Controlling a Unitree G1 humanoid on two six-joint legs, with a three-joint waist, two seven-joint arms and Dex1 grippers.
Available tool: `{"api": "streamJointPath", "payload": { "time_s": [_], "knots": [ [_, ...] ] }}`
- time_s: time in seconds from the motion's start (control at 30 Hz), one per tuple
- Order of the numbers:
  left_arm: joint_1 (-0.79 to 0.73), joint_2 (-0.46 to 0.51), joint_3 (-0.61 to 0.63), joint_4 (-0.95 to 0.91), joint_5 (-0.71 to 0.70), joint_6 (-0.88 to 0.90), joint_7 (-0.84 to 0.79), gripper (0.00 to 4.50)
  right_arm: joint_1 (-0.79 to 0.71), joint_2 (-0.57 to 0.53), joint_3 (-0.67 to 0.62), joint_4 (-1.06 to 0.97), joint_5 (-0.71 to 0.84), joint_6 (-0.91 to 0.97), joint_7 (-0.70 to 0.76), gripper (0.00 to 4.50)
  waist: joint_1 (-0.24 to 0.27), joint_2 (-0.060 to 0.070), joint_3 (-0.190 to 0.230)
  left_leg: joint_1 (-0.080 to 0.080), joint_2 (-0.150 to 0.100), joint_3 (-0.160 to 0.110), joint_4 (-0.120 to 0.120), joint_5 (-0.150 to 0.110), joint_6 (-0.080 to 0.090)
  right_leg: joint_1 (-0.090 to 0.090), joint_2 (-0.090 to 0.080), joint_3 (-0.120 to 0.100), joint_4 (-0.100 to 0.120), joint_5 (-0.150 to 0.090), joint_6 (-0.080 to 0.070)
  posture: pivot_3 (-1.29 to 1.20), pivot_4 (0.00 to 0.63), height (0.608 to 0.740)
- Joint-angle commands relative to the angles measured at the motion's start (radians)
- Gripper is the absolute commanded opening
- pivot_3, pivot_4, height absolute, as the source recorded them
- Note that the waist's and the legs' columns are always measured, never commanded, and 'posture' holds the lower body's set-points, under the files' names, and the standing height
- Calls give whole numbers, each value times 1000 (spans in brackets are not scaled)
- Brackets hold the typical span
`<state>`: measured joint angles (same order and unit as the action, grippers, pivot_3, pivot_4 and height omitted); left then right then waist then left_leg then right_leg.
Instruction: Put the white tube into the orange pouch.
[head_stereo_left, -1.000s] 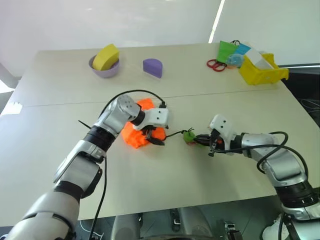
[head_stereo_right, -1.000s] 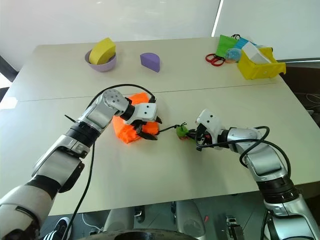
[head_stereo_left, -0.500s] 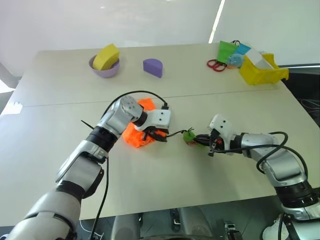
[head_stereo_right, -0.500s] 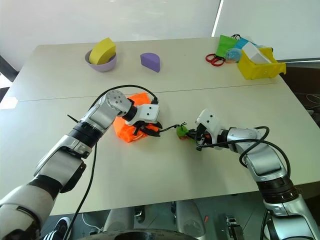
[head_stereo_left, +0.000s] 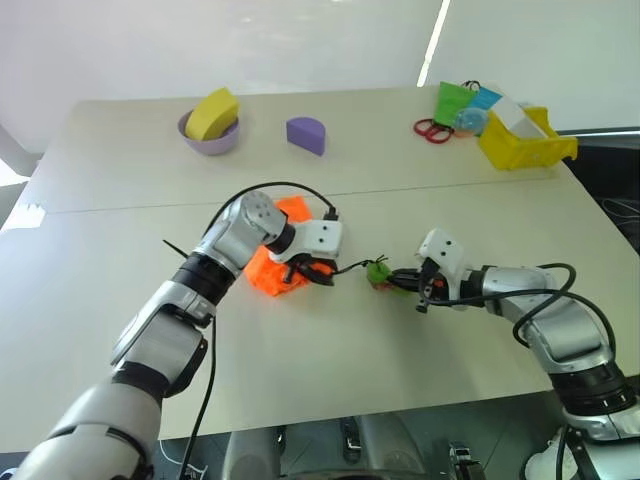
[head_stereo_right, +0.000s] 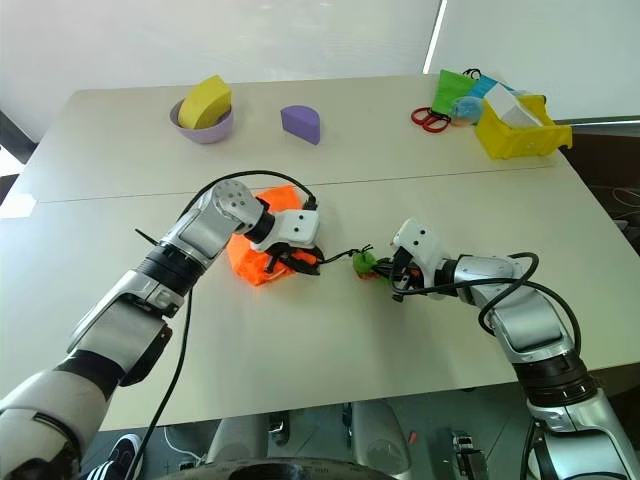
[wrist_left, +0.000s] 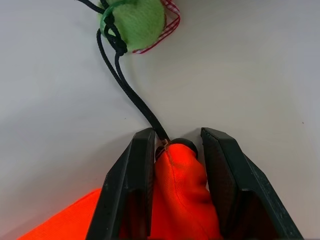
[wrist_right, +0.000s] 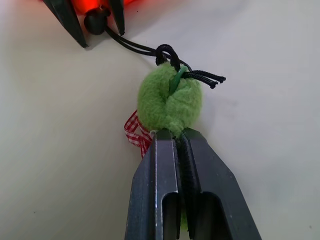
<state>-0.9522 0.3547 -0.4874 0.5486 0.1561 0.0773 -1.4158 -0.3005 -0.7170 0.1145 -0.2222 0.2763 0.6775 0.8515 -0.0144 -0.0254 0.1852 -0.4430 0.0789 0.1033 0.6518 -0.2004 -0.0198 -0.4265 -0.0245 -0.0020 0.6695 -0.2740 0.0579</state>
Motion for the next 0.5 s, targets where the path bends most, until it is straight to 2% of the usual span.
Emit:
{"api": "streamJointPath", "payload": {
  "time_s": [0.03,0.1,0.5],
  "knots": [
    [3,6,1,-26,-4,-9,-5,1023,-11,0,-2,-10,-6,-9,-4,0,0,0,0,0,0,0,0,0,0,0,0,0,0,0,0,0,150,734],
    [5,6,1,-28,-1,-26,4,386,-11,1,1,-12,-5,-8,-3,0,0,0,0,0,0,0,0,0,0,0,0,0,0,0,0,0,150,734],
    [15,22,-1,-46,-4,-33,-15,386,-30,10,-9,10,-6,-16,-14,0,-1,0,0,0,0,0,0,0,0,0,0,0,0,0,0,0,150,734]
  ]
}}
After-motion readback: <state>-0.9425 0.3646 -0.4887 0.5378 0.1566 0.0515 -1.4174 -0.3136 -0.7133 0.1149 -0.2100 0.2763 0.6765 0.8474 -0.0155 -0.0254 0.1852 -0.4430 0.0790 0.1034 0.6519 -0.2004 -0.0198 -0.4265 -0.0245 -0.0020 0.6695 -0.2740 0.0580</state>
